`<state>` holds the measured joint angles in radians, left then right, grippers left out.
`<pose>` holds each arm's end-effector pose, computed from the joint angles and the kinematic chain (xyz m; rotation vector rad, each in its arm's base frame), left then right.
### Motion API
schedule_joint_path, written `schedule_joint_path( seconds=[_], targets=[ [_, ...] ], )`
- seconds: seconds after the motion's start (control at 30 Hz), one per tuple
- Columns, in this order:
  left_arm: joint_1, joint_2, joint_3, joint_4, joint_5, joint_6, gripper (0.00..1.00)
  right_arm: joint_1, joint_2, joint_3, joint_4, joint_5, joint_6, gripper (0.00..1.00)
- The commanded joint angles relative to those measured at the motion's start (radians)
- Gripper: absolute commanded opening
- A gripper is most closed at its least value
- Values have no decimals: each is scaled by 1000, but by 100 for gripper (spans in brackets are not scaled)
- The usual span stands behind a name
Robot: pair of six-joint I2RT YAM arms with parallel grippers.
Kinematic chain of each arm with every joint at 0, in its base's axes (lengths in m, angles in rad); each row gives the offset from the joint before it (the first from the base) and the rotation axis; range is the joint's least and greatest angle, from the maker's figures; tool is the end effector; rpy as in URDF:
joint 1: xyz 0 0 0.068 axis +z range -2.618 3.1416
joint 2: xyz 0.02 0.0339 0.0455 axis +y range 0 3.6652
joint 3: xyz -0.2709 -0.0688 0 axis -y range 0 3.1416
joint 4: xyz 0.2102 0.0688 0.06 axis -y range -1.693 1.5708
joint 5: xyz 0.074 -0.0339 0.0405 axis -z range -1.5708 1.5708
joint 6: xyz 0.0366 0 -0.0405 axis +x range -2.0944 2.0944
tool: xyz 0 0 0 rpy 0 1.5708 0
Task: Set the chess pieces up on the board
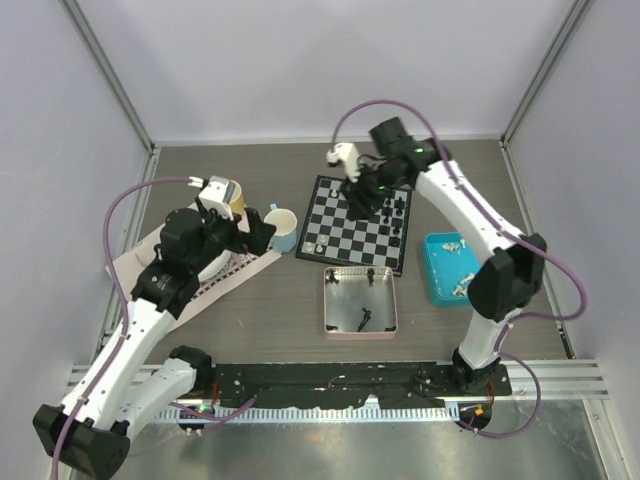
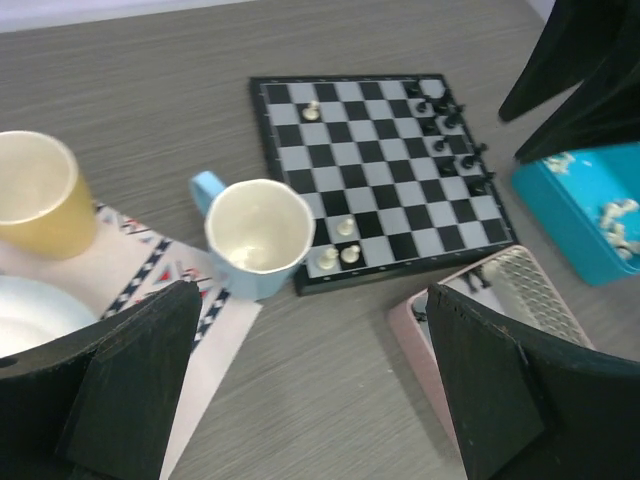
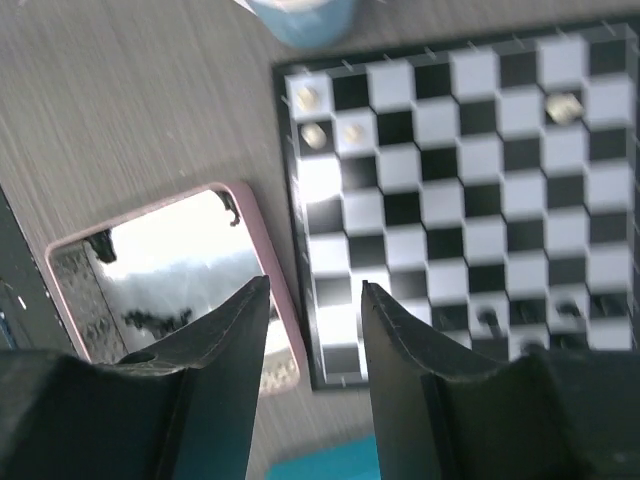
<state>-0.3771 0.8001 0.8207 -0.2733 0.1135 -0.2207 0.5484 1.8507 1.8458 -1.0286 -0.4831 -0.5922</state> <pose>0.1352 -0.0580 0.3446 0.2259 1.8398 -0.5229 0.2982 0.2021 0.3414 -1.5117 2.0387 0.6084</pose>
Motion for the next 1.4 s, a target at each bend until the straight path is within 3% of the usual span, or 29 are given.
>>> schedule_joint_path(
  seconds=[0.0, 0.23, 0.47, 0.73, 1.03, 1.37],
  targets=[
    [4, 72, 51, 161, 211, -89, 100, -209, -171, -109, -48, -80, -61, 48],
    [4, 203, 70, 333, 348, -157, 100, -577, -356, -411, 119, -86, 132, 47],
    [4, 323, 115, 408, 442, -210, 99, -746, -423, -670, 356, 38, 426, 45],
    [3, 326, 100, 450, 436, -266, 100, -751, -395, -842, 512, 243, 722, 37],
    [3, 307, 78, 445, 419, -275, 100, -754, -337, -872, 558, 345, 805, 36],
    [3, 300, 66, 439, 413, -275, 100, -760, -213, -807, 564, 319, 850, 34]
  ],
)
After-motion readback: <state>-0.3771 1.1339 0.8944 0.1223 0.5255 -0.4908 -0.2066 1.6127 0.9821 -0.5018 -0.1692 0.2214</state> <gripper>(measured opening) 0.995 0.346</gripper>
